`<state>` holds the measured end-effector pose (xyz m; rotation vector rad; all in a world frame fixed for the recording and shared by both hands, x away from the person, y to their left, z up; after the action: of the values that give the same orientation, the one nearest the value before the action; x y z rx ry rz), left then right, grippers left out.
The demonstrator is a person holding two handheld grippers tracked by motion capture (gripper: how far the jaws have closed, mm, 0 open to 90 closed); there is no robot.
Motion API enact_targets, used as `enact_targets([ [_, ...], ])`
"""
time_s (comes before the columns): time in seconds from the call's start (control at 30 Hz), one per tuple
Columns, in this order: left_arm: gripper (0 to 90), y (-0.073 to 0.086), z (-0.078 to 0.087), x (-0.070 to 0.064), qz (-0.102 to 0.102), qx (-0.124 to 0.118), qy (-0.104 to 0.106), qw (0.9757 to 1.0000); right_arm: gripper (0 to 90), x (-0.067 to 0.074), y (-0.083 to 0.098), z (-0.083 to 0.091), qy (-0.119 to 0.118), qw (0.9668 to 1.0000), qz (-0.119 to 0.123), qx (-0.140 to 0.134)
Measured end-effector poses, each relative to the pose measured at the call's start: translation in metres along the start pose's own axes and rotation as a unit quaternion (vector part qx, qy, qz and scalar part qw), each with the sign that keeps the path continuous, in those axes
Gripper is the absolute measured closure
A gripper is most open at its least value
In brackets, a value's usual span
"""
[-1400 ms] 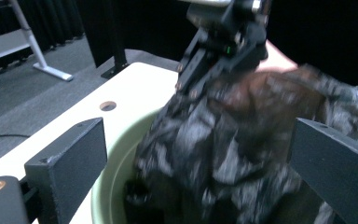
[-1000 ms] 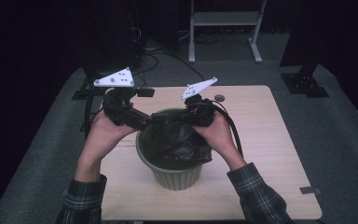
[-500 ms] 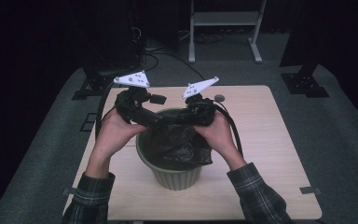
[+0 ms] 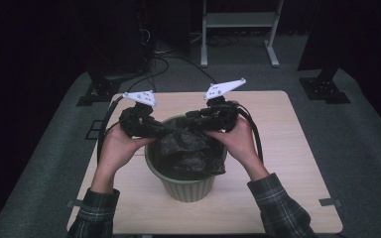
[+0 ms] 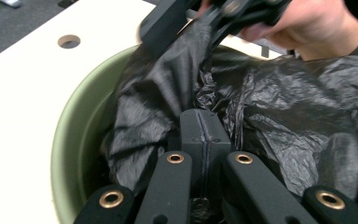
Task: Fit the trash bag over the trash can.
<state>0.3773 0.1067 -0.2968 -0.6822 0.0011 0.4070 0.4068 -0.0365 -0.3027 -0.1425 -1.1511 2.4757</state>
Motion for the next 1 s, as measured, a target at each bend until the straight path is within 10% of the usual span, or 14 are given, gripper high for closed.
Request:
enact_targets([
  [0.4, 89.7, 0.016, 0.013, 0.010, 0.020, -0.015, -0.008, 0.9997, 57.4, -0.007, 0.022, 0.056, -0.008, 0.9987, -0.030, -0.042],
  [0.73, 89.7, 0.016, 0.013, 0.008, 0.019, -0.015, -0.002, 0.9997, 53.0, -0.014, 0.022, 0.044, -0.040, 0.9959, -0.070, -0.042],
  [1.0, 89.8, 0.022, 0.018, 0.011, 0.024, -0.015, -0.014, 0.9995, 89.7, -0.019, 0.025, 0.016, -0.032, 0.9968, -0.073, -0.002],
])
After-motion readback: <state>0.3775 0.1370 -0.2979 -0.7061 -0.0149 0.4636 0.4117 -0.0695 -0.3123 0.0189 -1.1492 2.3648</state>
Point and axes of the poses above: each handheld gripper's, and its own axes: z roughly backward along the jaws, y roughly out of its underside, x roughly to its left, the point moved 7 cm from there along -z, roughly forward along the jaws, and after that the axes turned 13 degrees about x, right-handed, at the moved point
